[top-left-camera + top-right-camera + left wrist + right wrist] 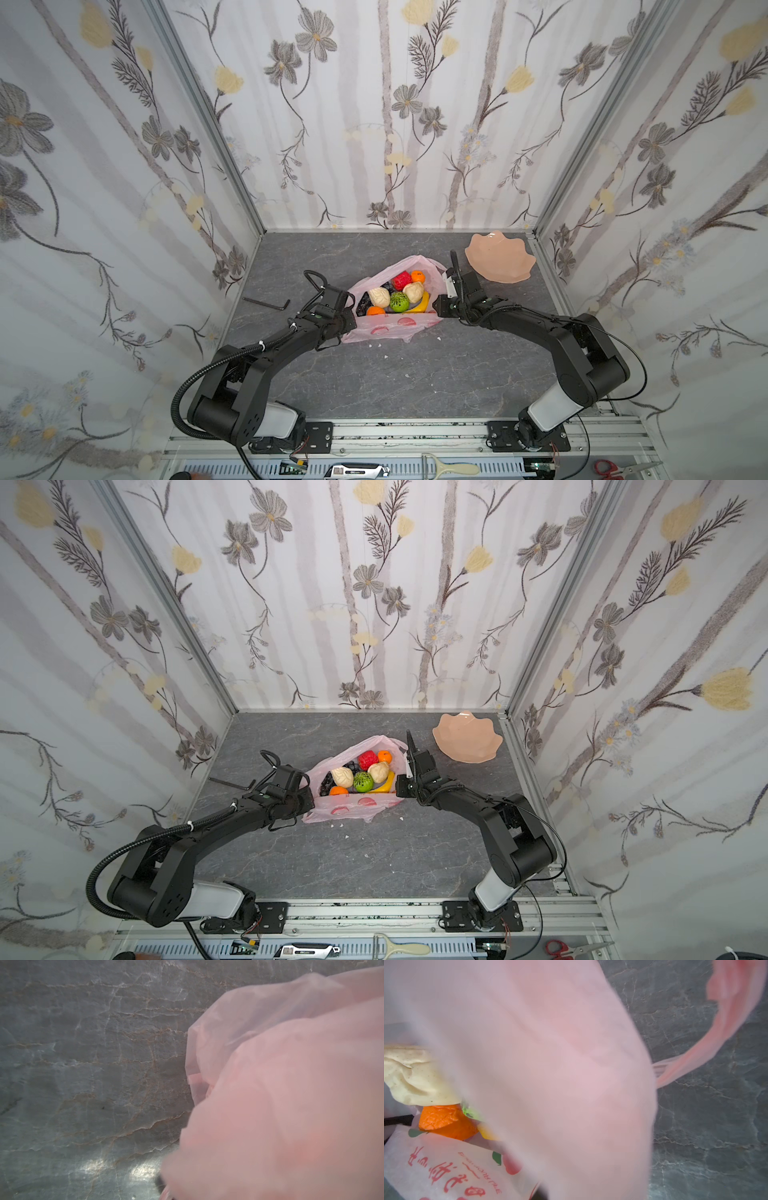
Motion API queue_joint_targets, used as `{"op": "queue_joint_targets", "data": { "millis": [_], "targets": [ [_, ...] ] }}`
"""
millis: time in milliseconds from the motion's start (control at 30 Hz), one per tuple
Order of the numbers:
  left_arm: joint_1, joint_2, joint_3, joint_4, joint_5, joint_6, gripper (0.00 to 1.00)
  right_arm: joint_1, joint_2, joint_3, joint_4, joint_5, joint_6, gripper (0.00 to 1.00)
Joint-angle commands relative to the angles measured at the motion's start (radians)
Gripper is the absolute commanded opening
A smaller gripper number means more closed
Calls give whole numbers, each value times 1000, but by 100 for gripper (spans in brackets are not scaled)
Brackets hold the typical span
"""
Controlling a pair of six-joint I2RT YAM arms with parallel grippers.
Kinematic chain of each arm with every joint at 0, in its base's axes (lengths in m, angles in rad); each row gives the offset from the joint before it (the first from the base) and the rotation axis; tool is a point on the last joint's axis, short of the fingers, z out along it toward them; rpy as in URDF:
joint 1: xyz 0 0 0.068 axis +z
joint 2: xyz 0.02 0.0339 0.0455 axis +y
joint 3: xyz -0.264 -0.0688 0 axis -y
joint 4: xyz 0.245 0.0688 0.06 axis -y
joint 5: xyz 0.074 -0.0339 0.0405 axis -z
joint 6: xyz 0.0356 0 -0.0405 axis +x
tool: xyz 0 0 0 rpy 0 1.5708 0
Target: Take the fake fruits out of the plastic bag
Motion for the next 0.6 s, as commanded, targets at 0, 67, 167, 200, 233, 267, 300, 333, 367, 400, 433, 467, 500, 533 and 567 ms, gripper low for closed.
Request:
{"op": "queue_joint_targets", "data": {
  "millis": [0,67,167,200,233,267,300,333,367,400,433,467,500,533,567],
  "targets": [
    [-3,-21,-10,28,39,-19,28,9,21,0,79,-76,-19,13],
    [-10,-66,-25,26,31,-39,51,25,17,-5,76,-64,-21,12],
    [-15,-153,-55,11,3,-65,69,31,-4,-25,88,-55,-15,11],
    [-15,-185,-57,-4,-13,-69,74,32,-11,-32,90,-49,-14,11],
    [-17,-201,-54,-25,-37,-70,79,33,-21,-43,91,-39,-14,10],
    [-18,-215,-44,-49,-66,-67,83,33,-29,-50,92,-32,-14,10],
    [-20,-225,-31,-82,-97,-61,85,33,-36,-59,91,-25,-15,10],
    [-24,-232,-11,-117,-142,-52,88,33,-45,-67,90,-18,-15,10],
    [-28,-239,13,-164,-194,-41,90,34,-51,-77,91,-12,-17,10],
    [-33,-246,35,-199,-240,-31,92,35,-58,-81,88,-8,-20,10],
    [-39,-251,65,-236,-291,-21,93,34,-63,-86,83,-3,-23,10],
    [-44,-256,93,-266,-332,-5,94,36,-67,-89,78,5,-26,9],
    [-52,-257,123,-290,-365,6,95,36,-71,-92,74,10,-29,9],
    [-65,-255,148,-305,-388,22,95,36,-74,-95,72,11,-30,9],
    [-89,-244,183,-322,-424,40,95,37,-79,-97,70,12,-31,9]
  ]
}}
